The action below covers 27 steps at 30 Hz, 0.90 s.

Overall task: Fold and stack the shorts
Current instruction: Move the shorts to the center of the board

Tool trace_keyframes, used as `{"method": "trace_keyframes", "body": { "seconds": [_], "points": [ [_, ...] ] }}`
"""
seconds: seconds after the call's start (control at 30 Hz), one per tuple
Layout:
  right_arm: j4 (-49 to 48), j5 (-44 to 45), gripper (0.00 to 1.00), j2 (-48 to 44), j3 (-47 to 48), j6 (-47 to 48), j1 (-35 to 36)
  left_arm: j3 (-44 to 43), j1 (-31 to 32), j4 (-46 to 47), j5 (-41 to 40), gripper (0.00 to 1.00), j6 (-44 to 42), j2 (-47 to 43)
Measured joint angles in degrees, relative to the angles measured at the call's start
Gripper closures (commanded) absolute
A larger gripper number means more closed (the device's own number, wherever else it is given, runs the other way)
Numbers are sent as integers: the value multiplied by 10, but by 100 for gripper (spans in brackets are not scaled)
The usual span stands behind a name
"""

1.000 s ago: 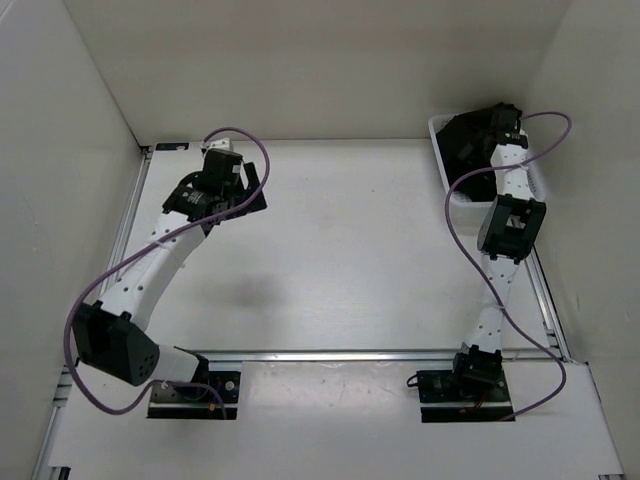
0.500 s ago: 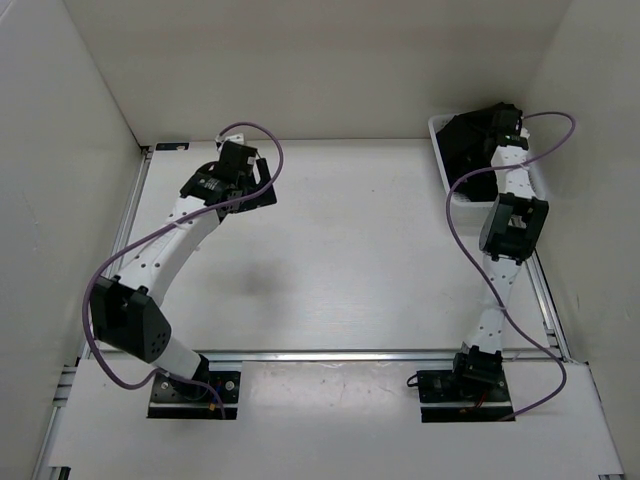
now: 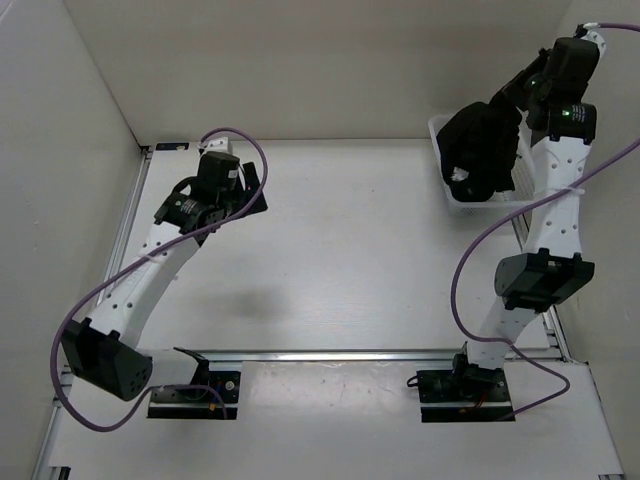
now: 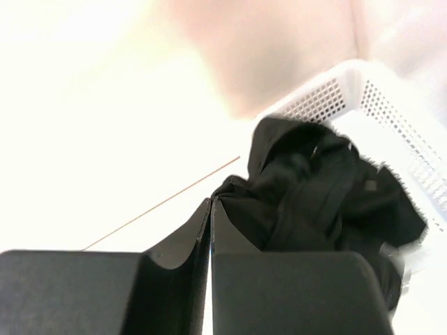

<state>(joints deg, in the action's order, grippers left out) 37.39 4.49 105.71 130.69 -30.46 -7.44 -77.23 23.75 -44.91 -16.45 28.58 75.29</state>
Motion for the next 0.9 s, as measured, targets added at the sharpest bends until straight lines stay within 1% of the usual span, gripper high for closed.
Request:
{"method": "trace_keyframes", "body": {
  "seconds": [0.1,0.23,0.27,0.4,0.5,0.53,0.7,0.8,0.9],
  "points": [
    [9,0,100,-3,-12,7,-4,0,0,-1,0,0,0,-20],
    [47,0,100,20,-13,16,1,0,0,-1,0,0,0,-42],
    [59,-3,100,25,-6,20,6,0,0,-1,0,0,0,-45],
    [98,-31,100,42,81,39,42,0,0,-6,-1,0,1,-51],
    [88,-64,100,24,146,55,91,0,-1,-18,-1,0,7,-51],
    [84,-71,100,14,154,58,106,0,-5,-22,-1,0,10,-51],
    [52,-108,100,-65,176,75,226,-5,-34,-57,-10,0,18,-51],
    [38,-118,100,-107,172,85,289,-16,-60,-75,-18,0,19,-56],
    [19,-114,100,-159,106,91,335,-40,-97,-96,-22,0,21,-70]
  ]
}}
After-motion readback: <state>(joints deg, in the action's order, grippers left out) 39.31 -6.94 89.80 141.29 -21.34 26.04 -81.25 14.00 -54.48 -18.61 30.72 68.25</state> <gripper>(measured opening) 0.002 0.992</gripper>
